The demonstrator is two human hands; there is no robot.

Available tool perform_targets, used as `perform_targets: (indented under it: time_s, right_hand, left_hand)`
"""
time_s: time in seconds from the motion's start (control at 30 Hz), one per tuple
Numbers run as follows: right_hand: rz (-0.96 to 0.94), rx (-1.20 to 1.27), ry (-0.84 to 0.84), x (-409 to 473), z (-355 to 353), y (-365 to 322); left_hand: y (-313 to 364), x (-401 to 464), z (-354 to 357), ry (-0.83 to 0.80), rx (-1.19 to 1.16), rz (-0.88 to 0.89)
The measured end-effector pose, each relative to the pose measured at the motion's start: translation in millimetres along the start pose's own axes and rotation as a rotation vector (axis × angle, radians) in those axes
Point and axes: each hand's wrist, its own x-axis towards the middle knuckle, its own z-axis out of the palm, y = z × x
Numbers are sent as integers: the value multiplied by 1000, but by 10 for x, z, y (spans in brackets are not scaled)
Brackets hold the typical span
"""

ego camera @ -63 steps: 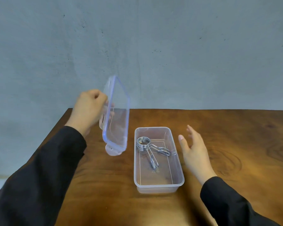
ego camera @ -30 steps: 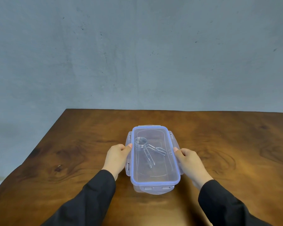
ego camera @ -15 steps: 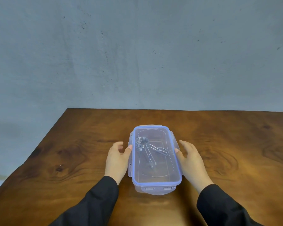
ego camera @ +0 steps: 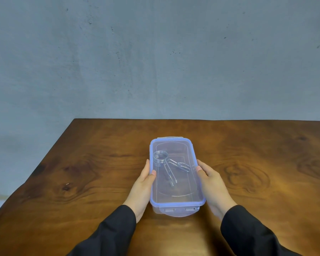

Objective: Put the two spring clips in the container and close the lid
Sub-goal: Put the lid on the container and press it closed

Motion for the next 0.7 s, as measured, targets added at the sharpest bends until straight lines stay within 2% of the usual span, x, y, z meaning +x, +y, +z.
perform_targets:
  time_s: [0.27,0.4,0.47,0.53,0.57,0.63,0.7]
  right_hand:
    - [17,33,9,-12,37,25]
    - [17,35,-4,-54,38,-5]
    - [-6,-92,39,-49,14,-41]
    - [-169,-337,96,29,-43,-158]
    - [-275,-441,105,102,-61,-242]
    - [-420,-585,31,300,-45,-412]
    - [-475,-779,-108,565,44,-523]
  left_hand:
    - [-39,14,11,6,-30,-11]
    - [-24,17,-45,-31,107,-2]
    - [9,14,-63,7,297,44]
    - [46,-34,-58,37,584,202]
    - [64,-80,-38,2,742,298]
    - [58,-143,2,-138,1094,488]
    - [-10,-144,-6,-221,1336,607]
